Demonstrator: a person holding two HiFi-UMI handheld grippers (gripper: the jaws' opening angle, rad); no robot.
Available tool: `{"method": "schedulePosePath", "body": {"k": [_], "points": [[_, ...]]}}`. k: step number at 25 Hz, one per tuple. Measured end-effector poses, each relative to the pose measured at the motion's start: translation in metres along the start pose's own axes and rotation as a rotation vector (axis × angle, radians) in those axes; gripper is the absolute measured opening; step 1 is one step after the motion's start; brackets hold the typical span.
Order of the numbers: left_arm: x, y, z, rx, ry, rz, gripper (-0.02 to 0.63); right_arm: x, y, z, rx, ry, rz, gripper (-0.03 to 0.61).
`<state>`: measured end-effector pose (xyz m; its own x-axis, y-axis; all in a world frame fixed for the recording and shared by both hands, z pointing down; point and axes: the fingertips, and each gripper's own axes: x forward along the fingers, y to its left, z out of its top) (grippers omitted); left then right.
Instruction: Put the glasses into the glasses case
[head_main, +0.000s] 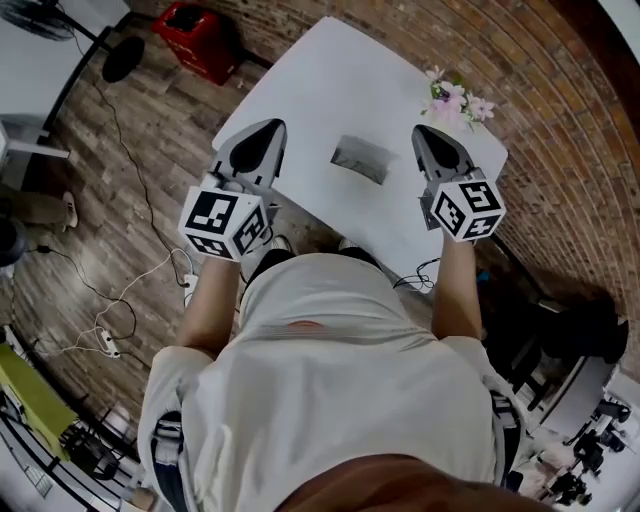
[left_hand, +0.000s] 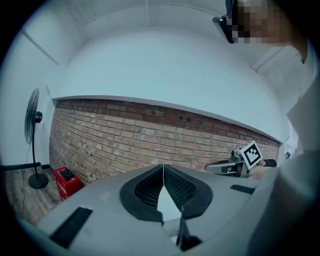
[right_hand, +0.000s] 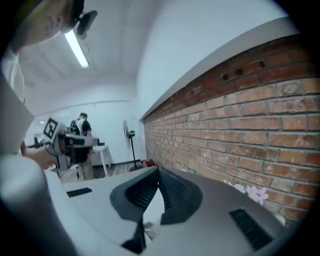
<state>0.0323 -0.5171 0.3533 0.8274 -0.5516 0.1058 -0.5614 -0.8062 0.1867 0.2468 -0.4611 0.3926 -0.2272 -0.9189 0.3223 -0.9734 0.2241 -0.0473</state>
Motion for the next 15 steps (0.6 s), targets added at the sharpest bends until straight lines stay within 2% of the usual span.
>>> {"method": "schedulePosePath", "body": {"k": [3,7,11,15], "points": [[0.011,-0.018,0.01,0.017,-0.013,-0.067,0.018,-0.04,0.003,0.046,0.077,-0.17,-0.033,0.051],[0.022,-0.043,0.018,0.05,-0.026,-0.139,0.018,-0.081,0.003,0.074,0.06,-0.309,-0.111,0.051],[0.029,-0.059,0.021,0.07,-0.029,-0.184,0.018,-0.1,-0.006,0.064,0.052,-0.311,-0.194,0.051],[0.031,-0.063,0.019,0.063,-0.027,-0.192,0.018,-0.1,-0.008,0.049,0.051,-0.265,-0.209,0.051]]}}
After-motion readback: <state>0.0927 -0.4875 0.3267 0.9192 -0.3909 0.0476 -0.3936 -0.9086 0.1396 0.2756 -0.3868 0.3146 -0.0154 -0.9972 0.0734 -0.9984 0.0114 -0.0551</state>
